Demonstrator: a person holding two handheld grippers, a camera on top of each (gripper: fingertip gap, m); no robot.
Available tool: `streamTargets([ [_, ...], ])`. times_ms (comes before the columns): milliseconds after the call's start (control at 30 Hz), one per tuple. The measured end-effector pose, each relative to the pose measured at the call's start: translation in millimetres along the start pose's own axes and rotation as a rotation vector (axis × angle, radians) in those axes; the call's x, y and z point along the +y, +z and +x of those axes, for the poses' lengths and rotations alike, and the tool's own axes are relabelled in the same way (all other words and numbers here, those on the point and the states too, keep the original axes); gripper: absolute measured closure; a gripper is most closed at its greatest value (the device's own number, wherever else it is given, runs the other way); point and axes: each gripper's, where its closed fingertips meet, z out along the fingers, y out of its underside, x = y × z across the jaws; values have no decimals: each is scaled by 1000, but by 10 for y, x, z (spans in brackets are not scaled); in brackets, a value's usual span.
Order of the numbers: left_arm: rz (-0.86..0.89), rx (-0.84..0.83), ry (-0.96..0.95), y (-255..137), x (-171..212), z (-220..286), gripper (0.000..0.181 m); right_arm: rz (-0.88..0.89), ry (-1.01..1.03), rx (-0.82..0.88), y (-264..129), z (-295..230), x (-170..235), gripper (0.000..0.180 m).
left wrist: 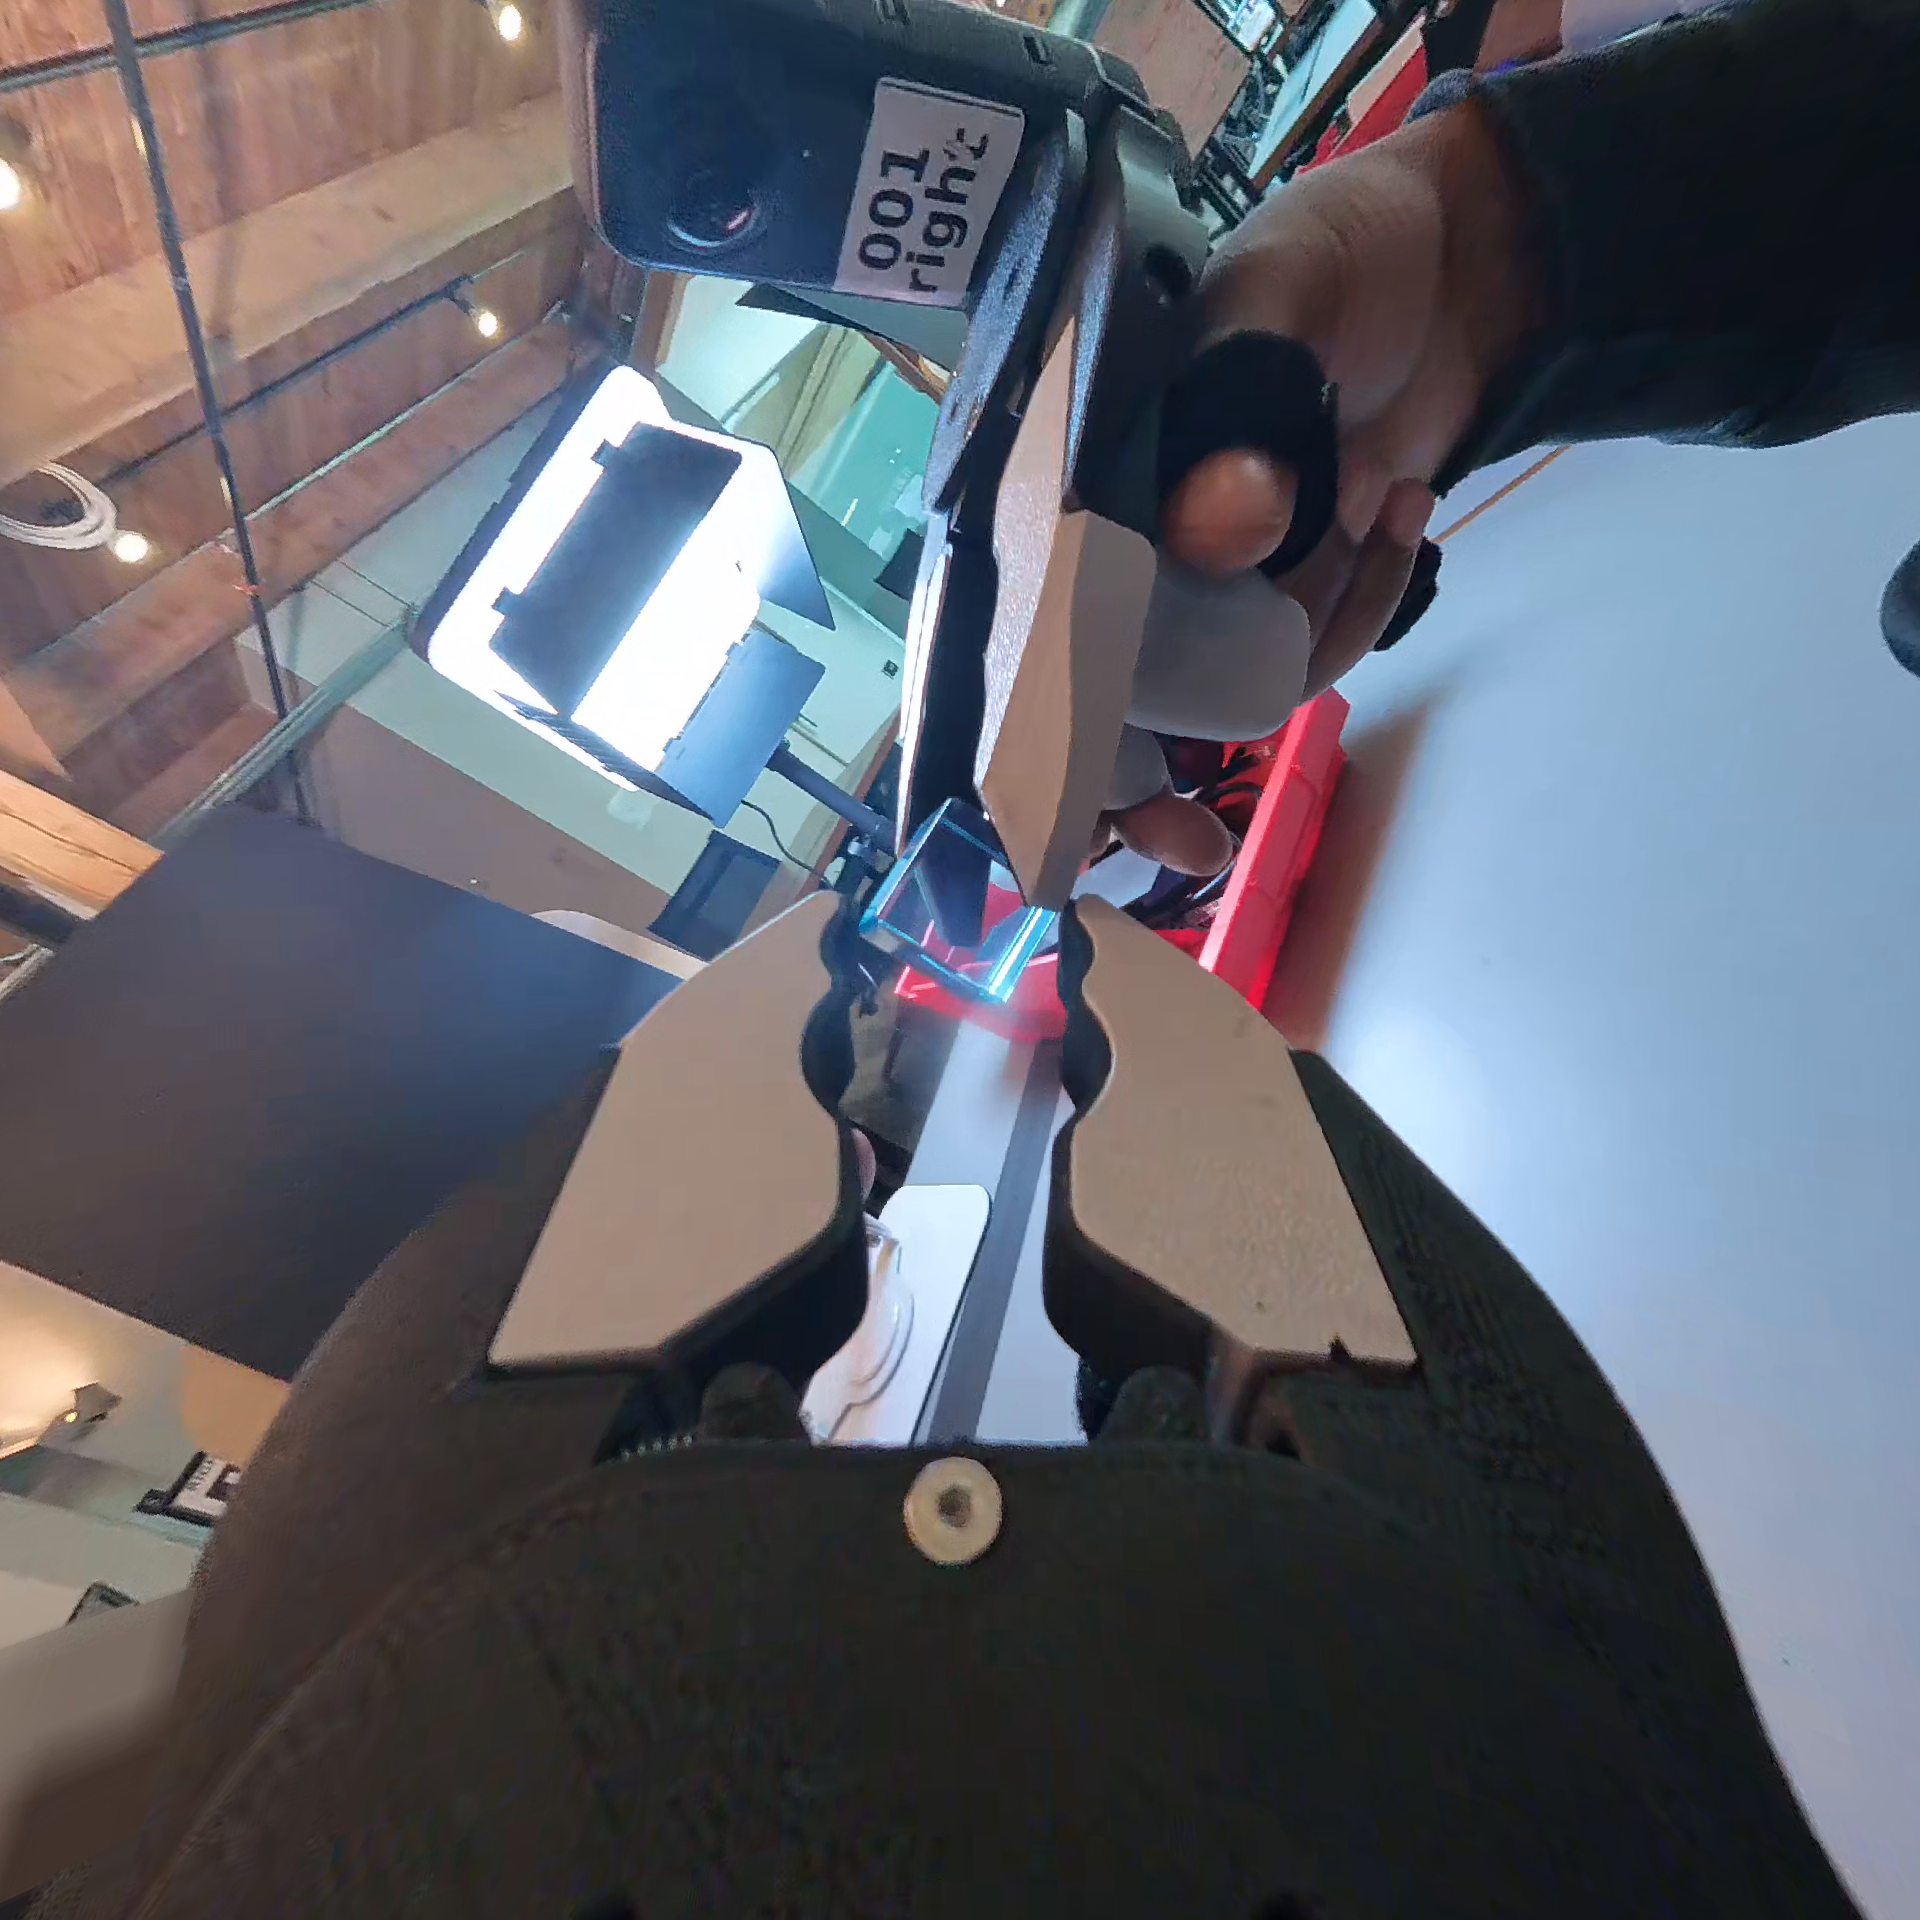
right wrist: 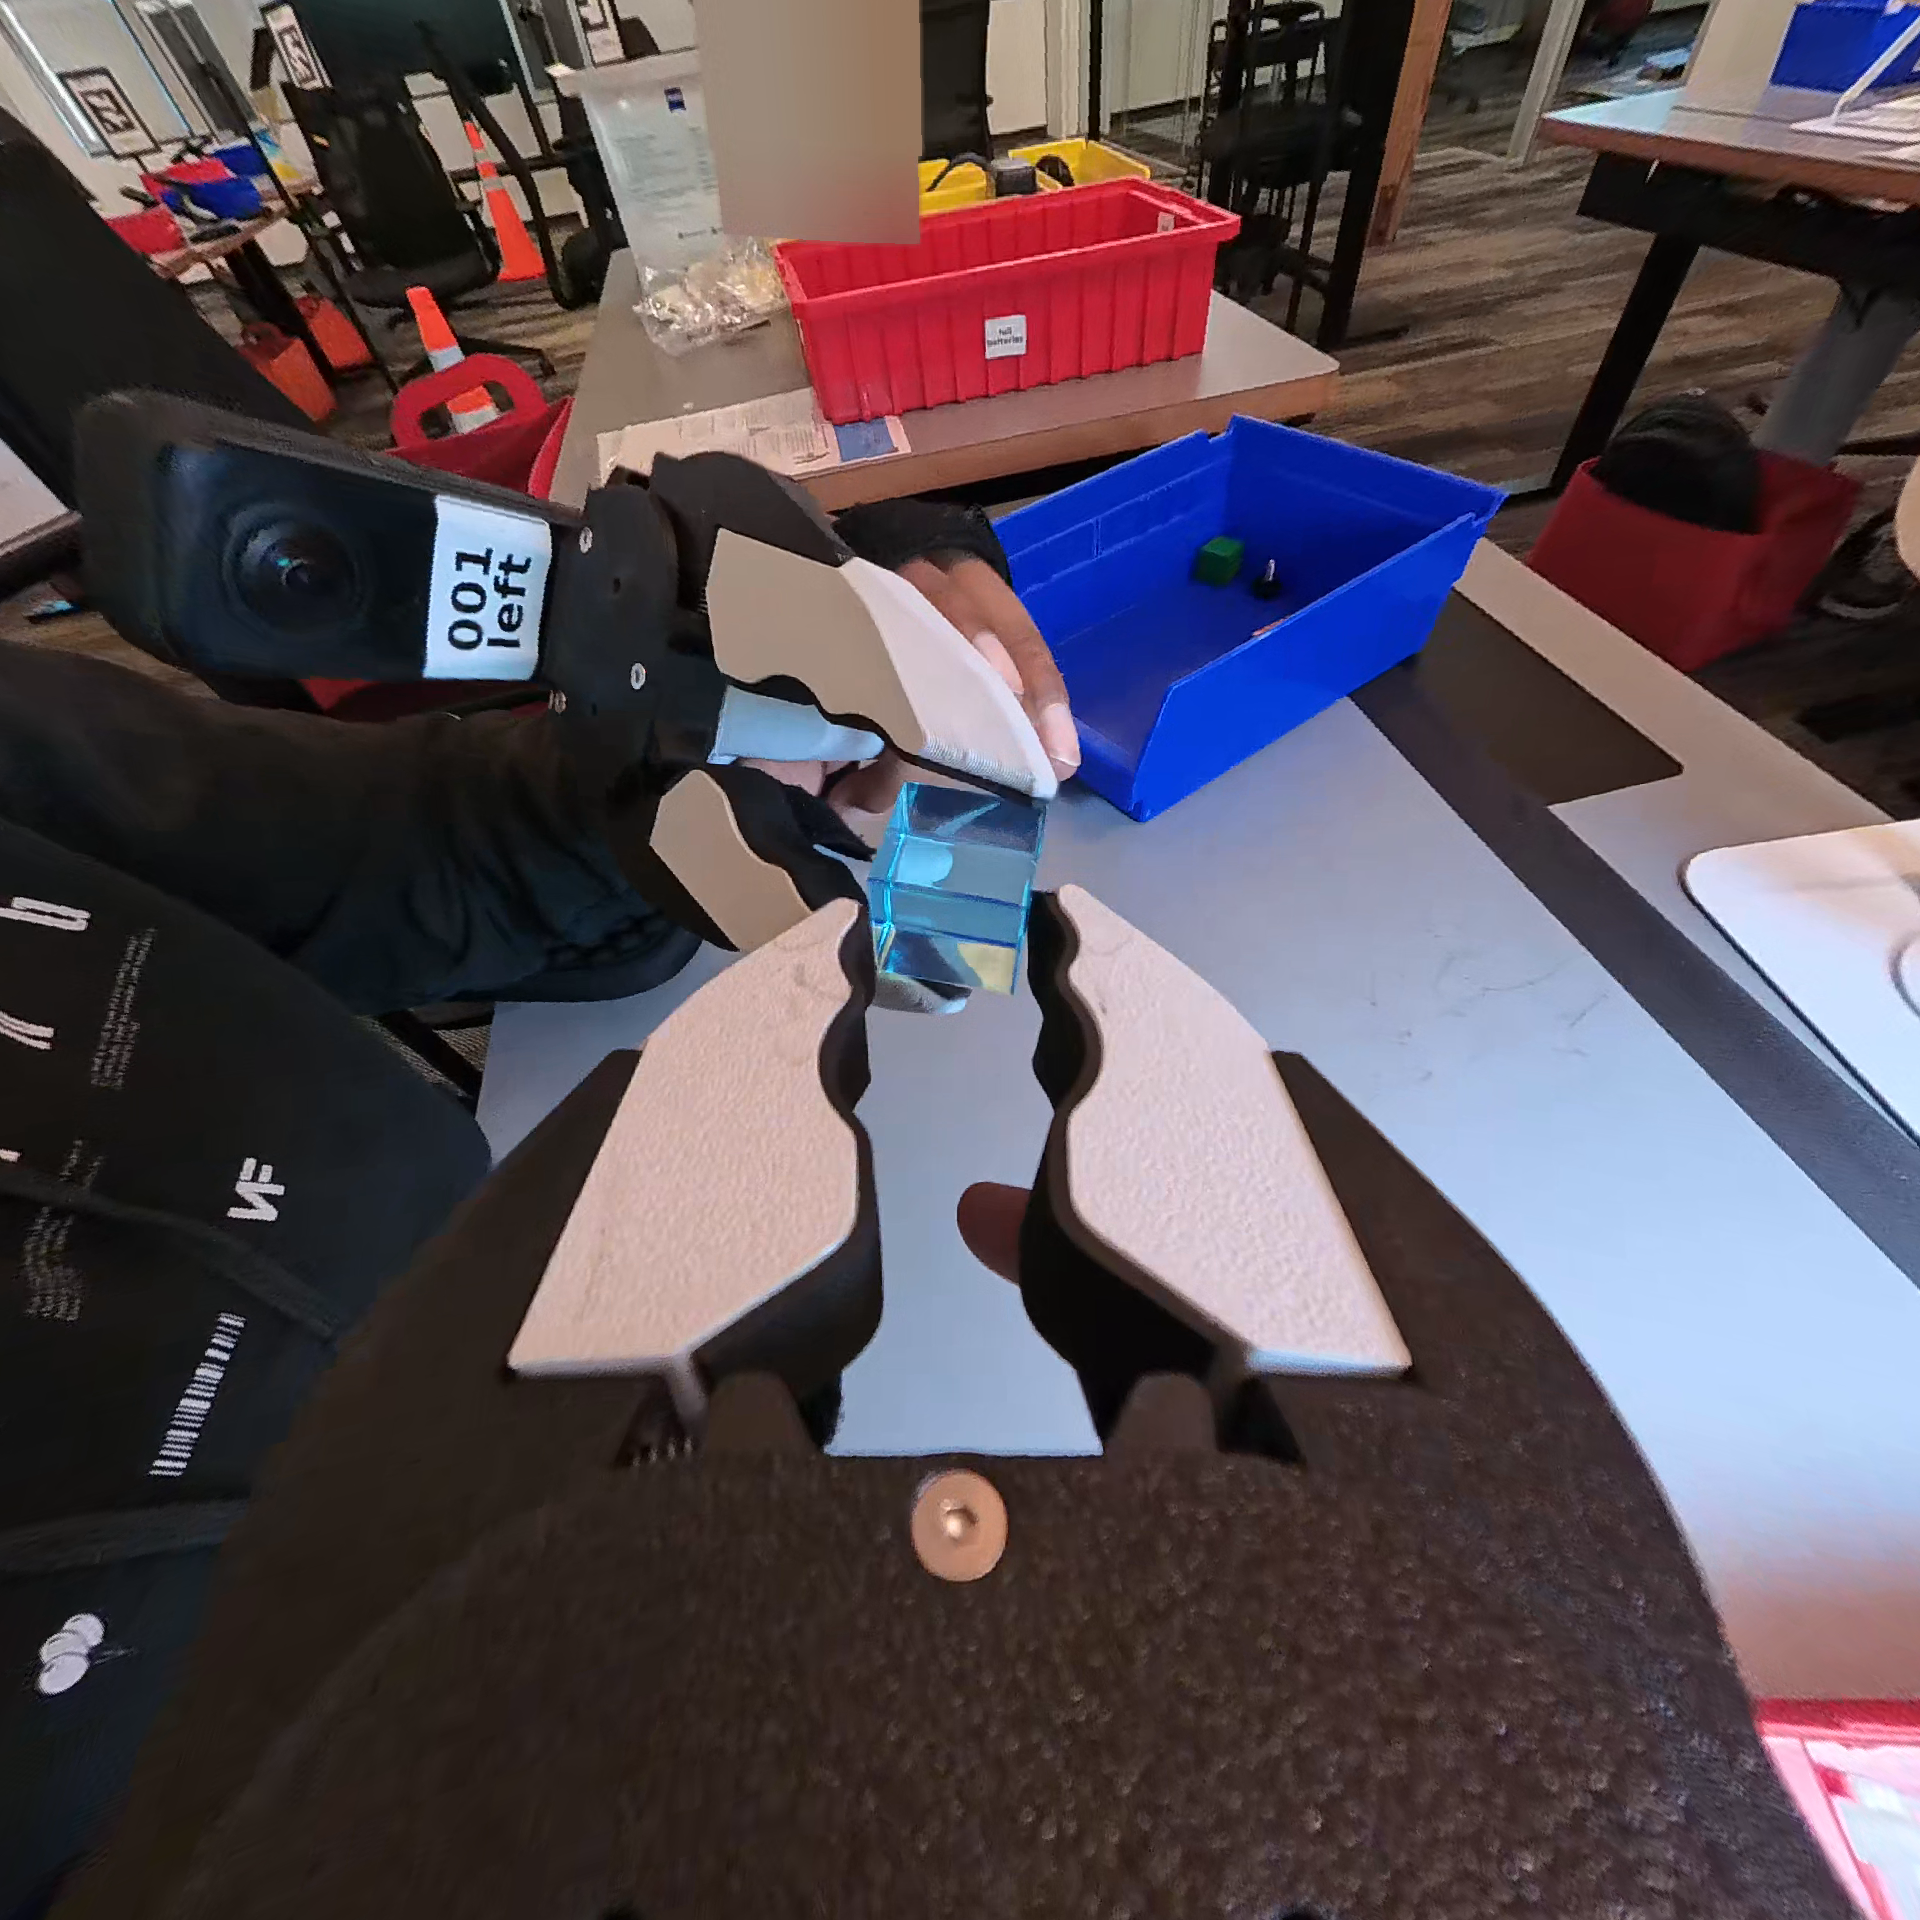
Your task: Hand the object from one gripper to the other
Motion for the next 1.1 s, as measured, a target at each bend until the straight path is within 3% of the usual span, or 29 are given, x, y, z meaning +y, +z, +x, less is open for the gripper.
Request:
streamTargets([
  [133, 44, -57, -21, -11, -62, -68, 145, 61, -50, 11, -33, -25, -106, 151],
  [333, 230, -48, -220, -154, -304, -205, 145, 259, 23, -149, -148, -172, -356, 143],
  [467, 258, -61, -176, -194, -383, -204, 145, 278, 117, -285, -82, -257, -341, 132],
  [567, 240, -64, -145, -177, -356, -185, 146, 259, 124, -308, 20, -307, -300, 143],
  [833, 130, -111, -121, -110, -98, -256, 149, 189, 38, -5, 12, -37, -275, 146],
  [1100, 128, -118, -164, -97, -40, -272, 152, 192, 19, 35, -19, -4, -284, 163],
])
